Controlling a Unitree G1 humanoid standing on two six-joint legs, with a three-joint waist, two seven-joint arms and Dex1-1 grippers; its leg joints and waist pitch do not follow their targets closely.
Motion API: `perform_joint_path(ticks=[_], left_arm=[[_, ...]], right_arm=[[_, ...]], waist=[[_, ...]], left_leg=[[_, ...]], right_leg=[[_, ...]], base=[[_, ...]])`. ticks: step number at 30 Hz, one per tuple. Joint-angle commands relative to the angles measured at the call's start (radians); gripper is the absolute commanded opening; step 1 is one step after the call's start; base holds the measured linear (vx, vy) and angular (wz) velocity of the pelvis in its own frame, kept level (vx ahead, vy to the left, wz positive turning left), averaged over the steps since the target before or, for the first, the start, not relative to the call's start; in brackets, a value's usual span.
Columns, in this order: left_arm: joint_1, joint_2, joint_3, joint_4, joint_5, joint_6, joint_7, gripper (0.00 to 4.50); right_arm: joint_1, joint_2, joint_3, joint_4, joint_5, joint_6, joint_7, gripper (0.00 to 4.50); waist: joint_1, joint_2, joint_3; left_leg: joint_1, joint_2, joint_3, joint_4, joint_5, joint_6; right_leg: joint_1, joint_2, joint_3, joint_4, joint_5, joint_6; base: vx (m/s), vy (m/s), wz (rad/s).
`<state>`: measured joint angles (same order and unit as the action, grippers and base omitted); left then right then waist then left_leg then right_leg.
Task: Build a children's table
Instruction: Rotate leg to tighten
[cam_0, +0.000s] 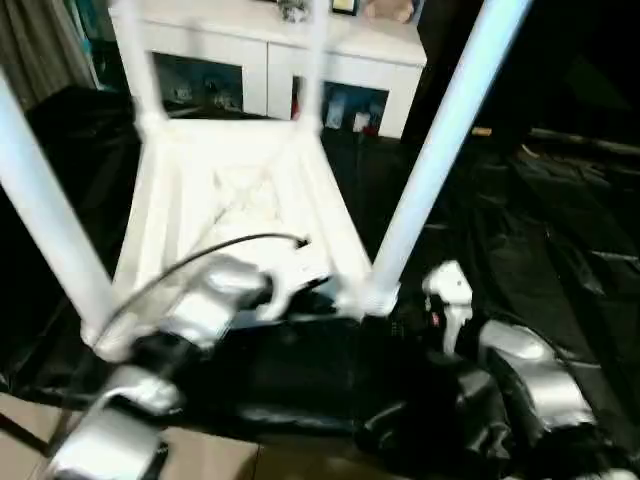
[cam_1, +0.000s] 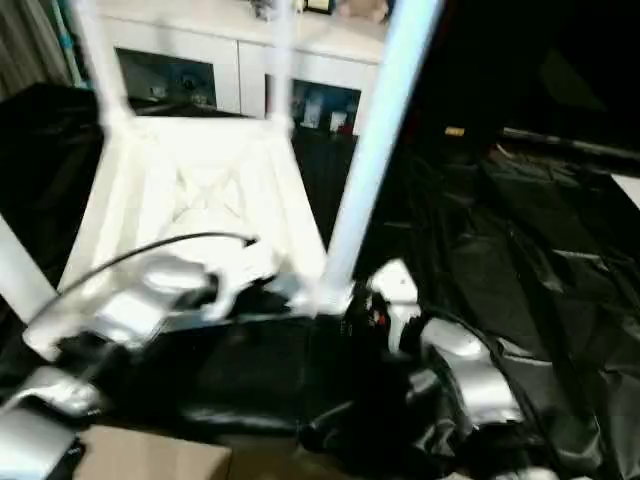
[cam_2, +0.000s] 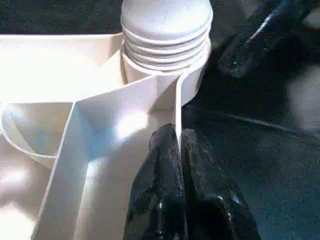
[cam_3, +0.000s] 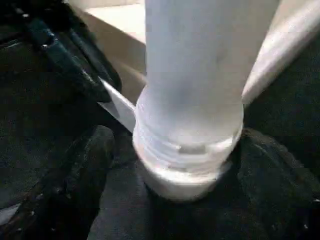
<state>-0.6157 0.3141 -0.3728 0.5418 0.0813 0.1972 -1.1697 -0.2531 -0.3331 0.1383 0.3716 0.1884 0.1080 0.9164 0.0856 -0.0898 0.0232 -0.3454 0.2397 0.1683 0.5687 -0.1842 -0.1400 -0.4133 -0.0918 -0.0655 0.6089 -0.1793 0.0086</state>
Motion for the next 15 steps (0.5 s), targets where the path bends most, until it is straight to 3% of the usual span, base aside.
perform_joint_path(ticks=[1, 4, 6, 10, 15], left_arm=[[0.063, 0.007, -0.089, -0.015, -0.022, 0.011, -0.118, 0.0], [0.074, 0.037, -0.091, -0.046, -0.036, 0.017, -0.16, 0.0], [0.078, 0.047, -0.084, -0.053, -0.041, 0.014, -0.173, 0.0], [0.081, 0.044, -0.074, -0.056, -0.038, 0.017, -0.174, 0.0], [0.081, 0.045, -0.074, -0.065, -0.044, 0.027, -0.169, 0.0]], right_arm=[[0.003, -0.022, 0.015, -0.051, 0.023, 0.013, 0.065, 3.95], [0.002, -0.04, 0.006, -0.06, 0.039, 0.019, 0.074, 3.95], [-0.002, -0.039, 0.01, -0.051, 0.028, 0.015, 0.067, 3.95], [-0.001, -0.03, 0.024, -0.045, 0.016, 0.024, 0.076, 3.95], [-0.004, -0.028, 0.029, -0.042, 0.022, 0.037, 0.087, 3.6]], waist=[[0.001, 0.004, -0.033], [0.005, 0.007, -0.034], [0.009, 0.006, -0.036], [0.01, 0.002, -0.036], [0.01, 0.001, -0.036]], left_leg=[[-0.008, -0.007, 0.012, -0.074, -0.315, 0.047], [-0.004, -0.005, 0.015, -0.074, -0.3, 0.047], [-0.008, -0.006, 0.017, -0.073, -0.274, 0.042], [-0.009, -0.008, 0.018, -0.071, -0.263, 0.04], [-0.01, -0.008, 0.018, -0.071, -0.258, 0.04]], right_leg=[[0.042, -0.034, 0.032, -0.091, -0.378, -0.128], [0.038, -0.03, 0.034, -0.085, -0.32, -0.146], [0.044, -0.029, 0.033, -0.077, -0.257, -0.166], [0.046, -0.031, 0.034, -0.077, -0.266, -0.159], [0.046, -0.033, 0.034, -0.08, -0.291, -0.145]], base=[[0.0, 0.0, 0.0], [0.0, 0.0, 0.0], [0.0, 0.0, 0.0], [0.0, 0.0, 0.0], [0.0, 0.0, 0.0]])
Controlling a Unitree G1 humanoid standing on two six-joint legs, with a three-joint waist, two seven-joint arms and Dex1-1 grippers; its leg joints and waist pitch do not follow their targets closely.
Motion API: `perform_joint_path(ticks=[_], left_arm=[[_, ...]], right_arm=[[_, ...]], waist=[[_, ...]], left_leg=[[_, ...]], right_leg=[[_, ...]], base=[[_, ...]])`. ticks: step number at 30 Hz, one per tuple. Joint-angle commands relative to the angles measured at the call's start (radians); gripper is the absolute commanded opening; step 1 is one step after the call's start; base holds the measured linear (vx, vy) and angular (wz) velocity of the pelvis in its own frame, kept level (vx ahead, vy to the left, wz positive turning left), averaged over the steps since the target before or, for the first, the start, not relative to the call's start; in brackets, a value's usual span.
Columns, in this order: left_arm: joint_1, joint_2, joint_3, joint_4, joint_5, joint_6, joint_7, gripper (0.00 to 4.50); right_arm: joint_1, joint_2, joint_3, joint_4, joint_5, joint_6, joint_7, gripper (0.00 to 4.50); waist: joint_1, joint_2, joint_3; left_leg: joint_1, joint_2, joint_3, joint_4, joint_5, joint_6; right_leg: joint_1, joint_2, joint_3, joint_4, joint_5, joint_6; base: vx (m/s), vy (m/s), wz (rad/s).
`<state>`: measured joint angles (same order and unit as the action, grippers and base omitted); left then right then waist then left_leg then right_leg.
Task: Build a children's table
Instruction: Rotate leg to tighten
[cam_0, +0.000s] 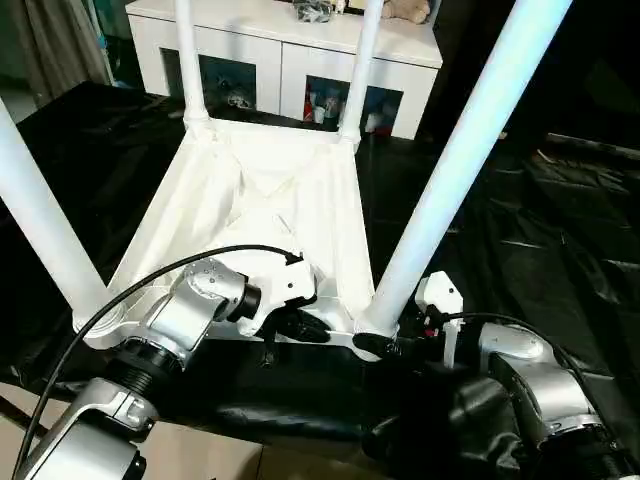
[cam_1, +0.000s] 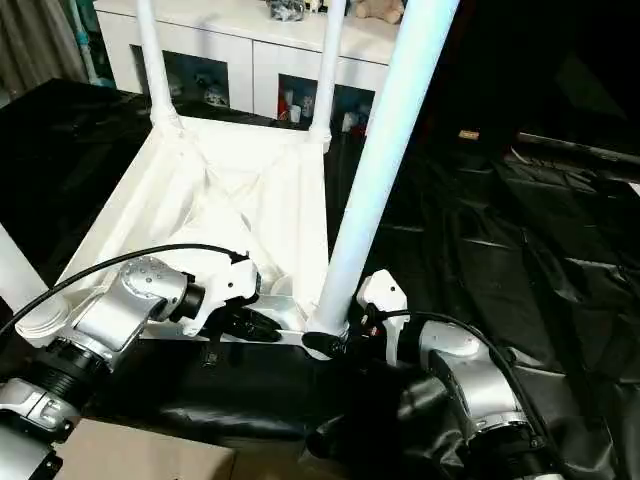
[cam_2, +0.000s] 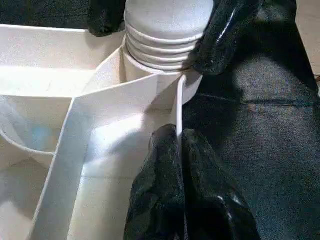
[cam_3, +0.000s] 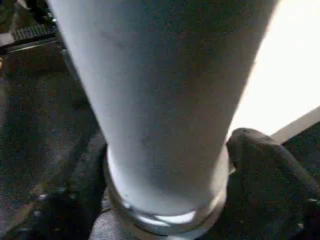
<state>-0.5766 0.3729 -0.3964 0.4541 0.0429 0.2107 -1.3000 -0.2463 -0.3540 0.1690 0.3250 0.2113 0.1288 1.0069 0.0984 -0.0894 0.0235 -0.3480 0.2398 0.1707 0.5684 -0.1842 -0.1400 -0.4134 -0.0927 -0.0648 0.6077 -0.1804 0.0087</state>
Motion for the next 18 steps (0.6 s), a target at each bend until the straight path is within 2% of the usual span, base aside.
perform_joint_path(ticks=[1, 8, 13, 15, 16, 17, 18], left_arm=[[0.042, -0.014, -0.05, 0.023, -0.006, 0.014, -0.039, 0.0], [0.051, -0.009, -0.049, 0.011, -0.01, 0.032, -0.045, 0.0], [0.051, -0.016, -0.042, 0.014, -0.012, 0.043, -0.03, 0.0], [0.031, -0.061, -0.012, 0.063, -0.001, 0.054, 0.065, 0.0], [0.013, -0.092, 0.005, 0.102, 0.013, 0.059, 0.139, 0.0], [-0.004, -0.121, 0.018, 0.138, 0.023, 0.062, 0.201, 0.0], [-0.004, -0.121, 0.018, 0.138, 0.023, 0.062, 0.201, 0.0]], right_arm=[[-0.011, -0.007, -0.002, 0.005, 0.0, 0.017, -0.003, 3.51], [-0.013, 0.002, -0.011, 0.012, 0.022, 0.042, 0.004, 2.94], [-0.013, 0.03, -0.033, 0.043, 0.023, 0.024, -0.04, 2.79], [-0.052, 0.086, -0.089, 0.151, -0.004, -0.019, -0.216, 2.77], [-0.073, 0.115, -0.116, 0.203, -0.013, -0.034, -0.303, 2.77], [-0.09, 0.138, -0.136, 0.24, -0.016, -0.037, -0.368, 2.76], [-0.09, 0.138, -0.136, 0.24, -0.016, -0.037, -0.368, 2.76]], waist=[[-0.003, 0.001, -0.036], [-0.005, 0.002, -0.037], [-0.01, 0.004, -0.037], [-0.014, 0.005, -0.033], [-0.019, 0.004, -0.033], [-0.026, 0.005, -0.029], [-0.03, 0.002, -0.03]], left_leg=[[-0.008, -0.008, 0.015, -0.071, -0.258, 0.04], [-0.008, -0.008, 0.015, -0.071, -0.254, 0.038], [-0.008, -0.009, 0.015, -0.071, -0.26, 0.036], [-0.007, -0.011, 0.014, -0.073, -0.29, 0.026], [-0.008, -0.013, 0.012, -0.075, -0.307, 0.015], [-0.004, -0.015, 0.01, -0.074, -0.343, 0.0], [-0.004, -0.016, 0.007, -0.072, -0.353, -0.005]], right_leg=[[0.046, -0.032, 0.033, -0.078, -0.29, -0.145], [0.047, -0.032, 0.033, -0.077, -0.282, -0.147], [0.045, -0.031, 0.033, -0.078, -0.284, -0.15], [0.042, -0.031, 0.032, -0.083, -0.334, -0.143], [0.041, -0.032, 0.03, -0.088, -0.384, -0.129], [0.033, -0.033, 0.026, -0.096, -0.469, -0.107], [0.035, -0.035, 0.025, -0.1, -0.507, -0.094]], base=[[0.0, 0.0, 0.0], [0.0, 0.0, 0.0], [0.0, 0.0, 0.0], [0.0, 0.0, 0.0], [0.0, 0.0, 0.0], [0.0, 0.0, 0.0], [-0.063, 0.0, -0.03]])
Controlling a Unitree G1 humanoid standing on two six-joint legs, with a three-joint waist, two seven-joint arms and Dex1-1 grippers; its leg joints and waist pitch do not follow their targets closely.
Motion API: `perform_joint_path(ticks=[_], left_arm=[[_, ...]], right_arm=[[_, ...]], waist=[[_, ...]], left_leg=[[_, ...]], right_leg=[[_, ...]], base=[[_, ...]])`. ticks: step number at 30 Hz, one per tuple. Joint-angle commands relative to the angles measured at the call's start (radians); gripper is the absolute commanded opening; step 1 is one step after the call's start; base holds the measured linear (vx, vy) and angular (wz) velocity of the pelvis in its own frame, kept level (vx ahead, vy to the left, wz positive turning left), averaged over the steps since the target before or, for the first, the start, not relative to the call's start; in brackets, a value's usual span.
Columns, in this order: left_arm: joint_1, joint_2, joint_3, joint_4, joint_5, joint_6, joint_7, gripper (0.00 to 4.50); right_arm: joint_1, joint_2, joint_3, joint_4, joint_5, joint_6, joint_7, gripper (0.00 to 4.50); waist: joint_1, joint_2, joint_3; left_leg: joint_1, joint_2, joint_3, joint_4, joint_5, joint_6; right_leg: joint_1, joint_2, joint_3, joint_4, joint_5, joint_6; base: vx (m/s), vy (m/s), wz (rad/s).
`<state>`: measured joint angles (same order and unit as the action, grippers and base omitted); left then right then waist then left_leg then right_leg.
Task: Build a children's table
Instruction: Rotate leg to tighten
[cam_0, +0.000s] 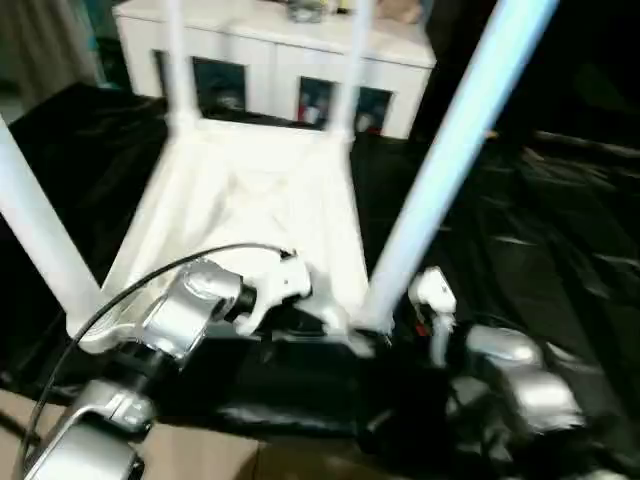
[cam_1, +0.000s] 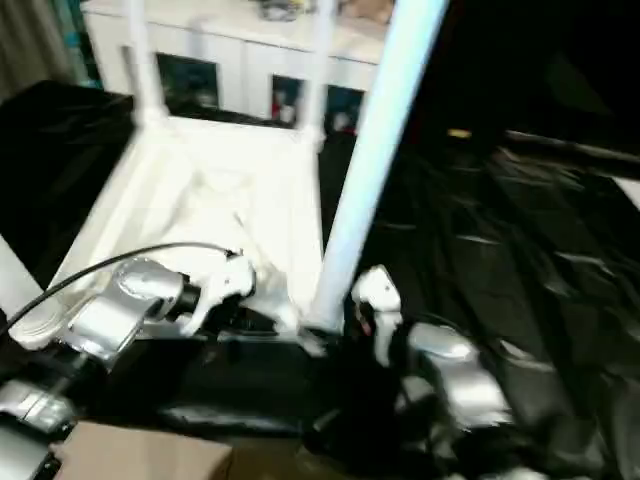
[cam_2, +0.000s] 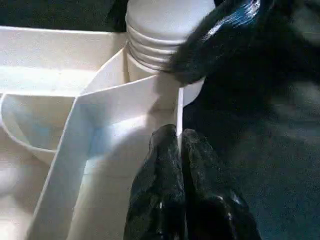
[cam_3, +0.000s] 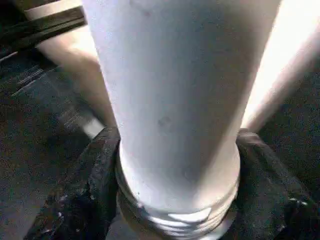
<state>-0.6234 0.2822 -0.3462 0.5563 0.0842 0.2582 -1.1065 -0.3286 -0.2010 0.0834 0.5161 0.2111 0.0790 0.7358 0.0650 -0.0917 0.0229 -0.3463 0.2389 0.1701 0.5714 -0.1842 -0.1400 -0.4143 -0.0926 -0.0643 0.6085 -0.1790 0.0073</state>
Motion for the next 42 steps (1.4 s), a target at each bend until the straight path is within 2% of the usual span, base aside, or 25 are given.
perform_joint_path(ticks=[1, 2, 4, 5, 6, 8, 10, 12, 15, 16, 17, 19, 20, 21, 22, 26, 30, 31, 32, 36, 38, 42], left_arm=[[0.026, -0.059, -0.019, 0.067, -0.013, 0.024, 0.062, 0.0], [0.013, -0.082, -0.008, 0.09, -0.011, 0.031, 0.104, 0.0], [-0.032, -0.156, 0.021, 0.163, -0.008, 0.055, 0.228, 0.0], [-0.037, -0.164, 0.024, 0.171, -0.007, 0.057, 0.243, 0.0], [-0.043, -0.174, 0.029, 0.181, -0.006, 0.06, 0.262, 0.0], [-0.072, -0.221, 0.045, 0.229, 0.009, 0.049, 0.336, 0.0], [-0.076, -0.227, 0.043, 0.237, 0.014, 0.042, 0.336, 0.0], [-0.077, -0.223, 0.026, 0.239, 0.025, 0.027, 0.311, 0.0], [-0.072, -0.204, 0.005, 0.24, 0.039, 0.013, 0.282, 0.0], [-0.069, -0.199, 0.0, 0.237, 0.041, 0.012, 0.272, 0.0], [-0.063, -0.187, -0.008, 0.227, 0.044, 0.016, 0.252, 0.0], [-0.051, -0.159, -0.024, 0.205, 0.048, 0.022, 0.207, 0.0], [-0.041, -0.132, -0.036, 0.184, 0.049, 0.017, 0.166, 0.0], [-0.04, -0.131, -0.037, 0.182, 0.05, 0.017, 0.163, 0.0], [-0.02, -0.085, -0.064, 0.14, 0.045, 0.005, 0.069, 0.0], [0.006, -0.027, -0.094, 0.083, 0.03, -0.008, -0.051, 0.0], [0.042, 0.05, -0.12, -0.015, -0.009, -0.018, -0.2, 0.0], [0.043, 0.052, -0.121, -0.019, -0.009, -0.017, -0.204, 0.0], [0.049, 0.065, -0.121, -0.035, -0.009, -0.014, -0.218, 0.0], [0.055, 0.078, -0.119, -0.047, -0.007, -0.016, -0.231, 0.0], [0.056, 0.08, -0.117, -0.05, -0.006, -0.015, -0.23, 0.0], [0.061, 0.086, -0.118, -0.068, -0.013, -0.004, -0.231, 0.0]], right_arm=[[-0.024, 0.004, -0.065, 0.075, -0.018, 0.015, -0.153, 2.76], [-0.036, 0.018, -0.075, 0.092, -0.018, 0.019, -0.19, 2.75], [-0.08, 0.071, -0.105, 0.142, -0.018, 0.015, -0.31, 2.75], [-0.085, 0.076, -0.108, 0.147, -0.019, 0.013, -0.324, 2.75], [-0.091, 0.082, -0.111, 0.154, -0.02, 0.01, -0.341, 2.75], [-0.13, 0.117, -0.118, 0.209, -0.033, -0.012, -0.411, 2.75], [-0.138, 0.125, -0.118, 0.219, -0.032, -0.02, -0.407, 2.75], [-0.136, 0.129, -0.107, 0.213, -0.024, -0.034, -0.357, 2.75], [-0.121, 0.127, -0.105, 0.181, -0.001, -0.032, -0.279, 2.75], [-0.116, 0.124, -0.103, 0.17, 0.007, -0.028, -0.256, 3.1], [-0.105, 0.113, -0.098, 0.144, 0.021, -0.019, -0.215, 3.45], [-0.081, 0.079, -0.086, 0.085, 0.055, 0.01, -0.118, 3.54], [-0.056, 0.032, -0.062, 0.028, 0.072, 0.035, -0.022, 3.66], [-0.054, 0.029, -0.061, 0.024, 0.073, 0.036, -0.015, 3.66], [-0.015, -0.043, -0.032, -0.06, 0.088, 0.066, 0.102, 3.88], [0.022, -0.12, -0.017, -0.143, 0.108, 0.102, 0.21, 3.88], [0.048, -0.199, 0.017, -0.183, 0.086, 0.109, 0.296, 3.88], [0.049, -0.201, 0.019, -0.184, 0.083, 0.108, 0.298, 3.88], [0.052, -0.212, 0.029, -0.191, 0.07, 0.108, 0.303, 3.88], [0.052, -0.223, 0.066, -0.184, 0.014, 0.078, 0.3, 3.88], [0.046, -0.214, 0.07, -0.179, 0.006, 0.074, 0.289, 3.88], [0.035, -0.207, 0.078, -0.184, 0.017, 0.094, 0.289, 3.88]], waist=[[-0.001, 0.004, -0.03], [-0.004, 0.002, -0.03], [-0.004, 0.007, -0.032], [-0.005, 0.004, -0.033], [-0.004, 0.006, -0.034], [-0.004, 0.006, -0.036], [-0.002, 0.005, -0.038], [0.0, 0.005, -0.038], [0.003, 0.005, -0.041], [0.004, 0.004, -0.04], [0.006, 0.004, -0.039], [0.01, 0.004, -0.038], [0.012, 0.003, -0.035], [0.014, 0.004, -0.036], [0.019, 0.006, -0.034], [0.024, 0.007, -0.034], [0.027, 0.01, -0.036], [0.028, 0.011, -0.036], [0.029, 0.01, -0.038], [0.029, 0.006, -0.041], [0.029, 0.002, -0.04], [0.029, 0.004, -0.039]], left_leg=[[-0.006, -0.017, 0.006, -0.074, -0.356, -0.003], [-0.004, -0.018, 0.006, -0.071, -0.365, 0.004], [0.0, -0.021, 0.006, -0.067, -0.367, 0.01], [-0.007, -0.022, 0.004, -0.07, -0.349, 0.011], [-0.01, -0.02, 0.004, -0.071, -0.342, 0.012], [-0.007, -0.019, 0.006, -0.071, -0.334, 0.015], [-0.014, -0.018, 0.007, -0.073, -0.31, 0.022], [-0.013, -0.017, 0.01, -0.072, -0.301, 0.034], [-0.018, -0.015, 0.011, -0.071, -0.252, 0.046], [-0.017, -0.015, 0.013, -0.071, -0.244, 0.05], [-0.016, -0.014, 0.014, -0.072, -0.248, 0.056], [-0.014, -0.014, 0.013, -0.073, -0.262, 0.064], [-0.015, -0.013, 0.014, -0.073, -0.272, 0.074], [-0.015, -0.011, 0.013, -0.075, -0.271, 0.073], [-0.012, -0.01, 0.012, -0.077, -0.272, 0.069], [-0.012, -0.006, 0.011, -0.08, -0.283, 0.062], [-0.01, -0.002, 0.012, -0.079, -0.252, 0.053], [-0.007, -0.003, 0.015, -0.077, -0.245, 0.053], [-0.007, -0.004, 0.017, -0.075, -0.234, 0.053], [-0.009, -0.007, 0.019, -0.07, -0.18, 0.053], [-0.009, -0.008, 0.02, -0.07, -0.17, 0.055], [-0.006, -0.007, 0.02, -0.071, -0.183, 0.056]], right_leg=[[0.035, -0.037, 0.023, -0.108, -0.552, -0.071], [0.031, -0.036, 0.022, -0.114, -0.574, -0.059], [0.025, -0.034, 0.021, -0.117, -0.588, -0.05], [0.031, -0.033, 0.019, -0.116, -0.577, -0.045], [0.034, -0.034, 0.02, -0.114, -0.559, -0.047], [0.03, -0.03, 0.022, -0.109, -0.495, -0.062], [0.038, -0.029, 0.024, -0.102, -0.436, -0.078], [0.037, -0.029, 0.026, -0.098, -0.384, -0.099], [0.047, -0.028, 0.028, -0.086, -0.289, -0.132], [0.049, -0.028, 0.028, -0.084, -0.269, -0.141], [0.05, -0.028, 0.028, -0.086, -0.271, -0.145], [0.053, -0.029, 0.027, -0.088, -0.292, -0.143], [0.05, -0.029, 0.029, -0.092, -0.309, -0.138], [0.052, -0.03, 0.028, -0.092, -0.316, -0.136], [0.051, -0.031, 0.028, -0.095, -0.333, -0.136], [0.048, -0.033, 0.03, -0.092, -0.337, -0.137], [0.05, -0.032, 0.031, -0.082, -0.261, -0.161], [0.046, -0.031, 0.032, -0.08, -0.232, -0.175], [0.048, -0.029, 0.031, -0.075, -0.199, -0.186], [0.055, -0.029, 0.031, -0.065, -0.124, -0.199], [0.057, -0.029, 0.032, -0.064, -0.118, -0.2], [0.056, -0.03, 0.032, -0.066, -0.141, -0.198]], base=[[-0.052, 0.002, -0.01], [-0.052, 0.002, -0.01], [0.0, 0.0, 0.0], [0.0, 0.0, 0.0], [0.0, 0.0, 0.0], [0.0, 0.0, 0.0], [0.0, 0.0, 0.0], [0.0, 0.0, 0.0], [0.0, 0.0, 0.0], [0.0, 0.0, 0.0], [0.0, 0.0, 0.0], [0.0, 0.0, 0.0], [0.0, 0.0, 0.0], [0.0, 0.0, 0.0], [0.0, 0.0, 0.0], [0.0, 0.0, 0.0], [0.0, 0.0, 0.0], [0.0, 0.0, 0.0], [0.0, 0.0, 0.0], [0.0, 0.0, 0.0], [0.0, 0.0, 0.0], [0.0, 0.0, 0.0]])
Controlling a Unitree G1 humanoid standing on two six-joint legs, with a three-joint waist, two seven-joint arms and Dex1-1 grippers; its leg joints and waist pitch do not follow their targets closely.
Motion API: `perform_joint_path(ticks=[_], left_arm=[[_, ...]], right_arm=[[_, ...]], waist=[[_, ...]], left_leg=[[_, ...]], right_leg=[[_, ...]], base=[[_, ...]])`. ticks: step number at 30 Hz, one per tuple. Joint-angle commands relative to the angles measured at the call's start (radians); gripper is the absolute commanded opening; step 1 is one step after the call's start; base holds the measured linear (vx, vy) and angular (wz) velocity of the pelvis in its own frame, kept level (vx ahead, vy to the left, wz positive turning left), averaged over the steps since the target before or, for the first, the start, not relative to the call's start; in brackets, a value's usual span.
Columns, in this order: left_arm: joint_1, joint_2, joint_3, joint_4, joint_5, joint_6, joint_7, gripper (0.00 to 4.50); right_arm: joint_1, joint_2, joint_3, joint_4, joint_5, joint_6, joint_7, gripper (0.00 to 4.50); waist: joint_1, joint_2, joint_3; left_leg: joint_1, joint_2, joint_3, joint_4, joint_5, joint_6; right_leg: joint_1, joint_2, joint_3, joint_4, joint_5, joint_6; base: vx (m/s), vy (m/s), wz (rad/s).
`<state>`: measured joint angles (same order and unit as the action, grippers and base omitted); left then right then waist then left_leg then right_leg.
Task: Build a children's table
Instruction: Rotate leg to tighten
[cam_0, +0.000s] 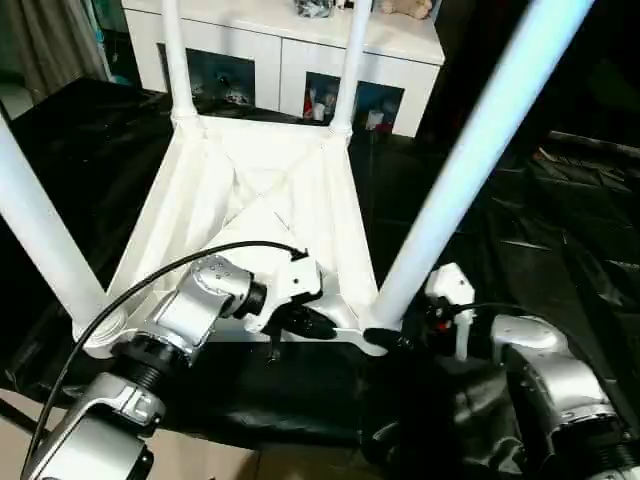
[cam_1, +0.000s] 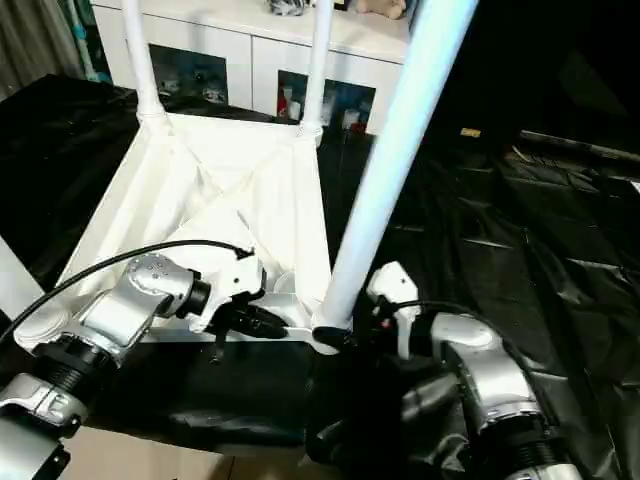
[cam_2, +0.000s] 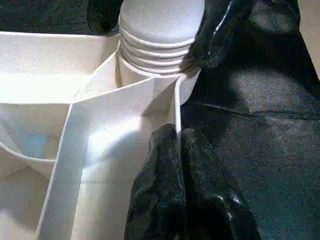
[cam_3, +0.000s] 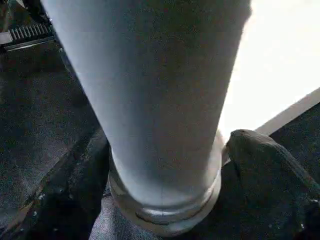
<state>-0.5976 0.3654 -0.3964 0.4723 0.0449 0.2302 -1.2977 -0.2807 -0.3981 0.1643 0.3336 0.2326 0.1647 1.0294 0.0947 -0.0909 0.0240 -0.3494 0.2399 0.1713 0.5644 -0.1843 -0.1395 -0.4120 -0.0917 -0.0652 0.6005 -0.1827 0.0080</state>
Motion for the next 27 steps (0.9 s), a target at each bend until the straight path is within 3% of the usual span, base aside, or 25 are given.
perform_joint_path(ticks=[1, 4, 7, 11, 13, 17, 19, 20, 23, 25, 27], left_arm=[[0.036, 0.004, -0.069, 0.013, 0.026, 0.026, -0.041, 0.0], [0.036, 0.002, -0.067, 0.012, 0.025, 0.028, -0.04, 0.0], [0.032, -0.002, -0.065, 0.016, 0.027, 0.029, -0.036, 0.0], [0.031, 0.002, -0.069, 0.017, 0.025, 0.032, -0.038, 0.0], [0.031, 0.002, -0.071, 0.019, 0.027, 0.036, -0.037, 0.0], [0.015, -0.03, -0.049, 0.059, 0.037, 0.055, 0.04, 0.0], [0.004, -0.047, -0.037, 0.082, 0.041, 0.061, 0.078, 0.0], [-0.038, -0.103, -0.002, 0.162, 0.053, 0.066, 0.202, 0.0], [-0.078, -0.153, 0.027, 0.231, 0.059, 0.065, 0.309, 0.0], [-0.097, -0.178, 0.041, 0.259, 0.056, 0.071, 0.353, 0.0], [-0.125, -0.217, 0.062, 0.298, 0.052, 0.076, 0.423, 0.0]], right_arm=[[-0.013, -0.013, 0.005, -0.003, -0.01, 0.009, -0.002, 3.61], [-0.017, -0.011, 0.009, 0.0, -0.014, 0.011, -0.001, 3.51], [-0.021, -0.006, -0.005, 0.003, -0.004, 0.024, 0.005, 3.11], [-0.017, -0.011, -0.002, -0.002, -0.001, 0.03, 0.009, 3.04], [-0.014, -0.006, -0.006, -0.001, 0.004, 0.035, 0.001, 2.76], [-0.029, 0.035, -0.037, 0.059, -0.014, 0.023, -0.105, 2.7], [-0.04, 0.054, -0.053, 0.092, -0.024, 0.018, -0.159, 2.66], [-0.075, 0.108, -0.095, 0.176, -0.04, 0.014, -0.308, 2.66], [-0.099, 0.156, -0.125, 0.223, -0.045, 0.028, -0.436, 2.66], [-0.111, 0.183, -0.139, 0.241, -0.045, 0.036, -0.5, 2.66], [-0.135, 0.229, -0.171, 0.278, -0.045, 0.036, -0.616, 2.66]], waist=[[-0.001, 0.002, -0.04], [-0.001, 0.003, -0.04], [-0.002, 0.003, -0.041], [-0.002, 0.003, -0.042], [-0.002, 0.003, -0.043], [-0.003, 0.002, -0.041], [-0.008, 0.004, -0.036], [-0.013, 0.002, -0.034], [-0.016, 0.0, -0.033], [-0.018, -0.001, -0.034], [-0.023, 0.003, -0.035]], left_leg=[[-0.004, -0.008, 0.018, -0.063, -0.19, 0.054], [-0.003, -0.008, 0.018, -0.064, -0.196, 0.051], [-0.004, -0.008, 0.018, -0.063, -0.184, 0.051], [-0.003, -0.009, 0.018, -0.061, -0.177, 0.053], [-0.003, -0.009, 0.018, -0.061, -0.175, 0.053], [-0.003, -0.009, 0.019, -0.061, -0.173, 0.052], [0.0, -0.011, 0.018, -0.065, -0.239, 0.031], [-0.002, -0.014, 0.016, -0.067, -0.276, 0.016], [0.004, -0.017, 0.008, -0.066, -0.327, 0.0], [0.003, -0.018, 0.006, -0.067, -0.329, 0.005], [-0.002, -0.018, 0.007, -0.068, -0.316, 0.007]], right_leg=[[0.054, -0.031, 0.033, -0.059, -0.151, -0.195], [0.053, -0.031, 0.033, -0.059, -0.158, -0.192], [0.055, -0.031, 0.034, -0.057, -0.141, -0.194], [0.056, -0.03, 0.033, -0.055, -0.125, -0.199], [0.056, -0.03, 0.033, -0.055, -0.119, -0.202], [0.055, -0.03, 0.033, -0.055, -0.121, -0.204], [0.049, -0.032, 0.032, -0.069, -0.234, -0.183], [0.047, -0.032, 0.031, -0.076, -0.325, -0.156], [0.039, -0.039, 0.026, -0.099, -0.504, -0.085], [0.038, -0.038, 0.024, -0.103, -0.523, -0.067], [0.037, -0.033, 0.025, -0.1, -0.477, -0.075]], base=[[0.0, 0.0, 0.0], [0.0, 0.0, 0.0], [0.0, 0.0, 0.0], [0.0, 0.0, 0.0], [0.0, 0.0, 0.0], [0.0, 0.0, 0.0], [0.0, 0.0, 0.0], [0.0, 0.0, 0.0], [-0.068, -0.004, -0.03], [0.0, 0.0, 0.0], [0.0, 0.0, 0.0]])
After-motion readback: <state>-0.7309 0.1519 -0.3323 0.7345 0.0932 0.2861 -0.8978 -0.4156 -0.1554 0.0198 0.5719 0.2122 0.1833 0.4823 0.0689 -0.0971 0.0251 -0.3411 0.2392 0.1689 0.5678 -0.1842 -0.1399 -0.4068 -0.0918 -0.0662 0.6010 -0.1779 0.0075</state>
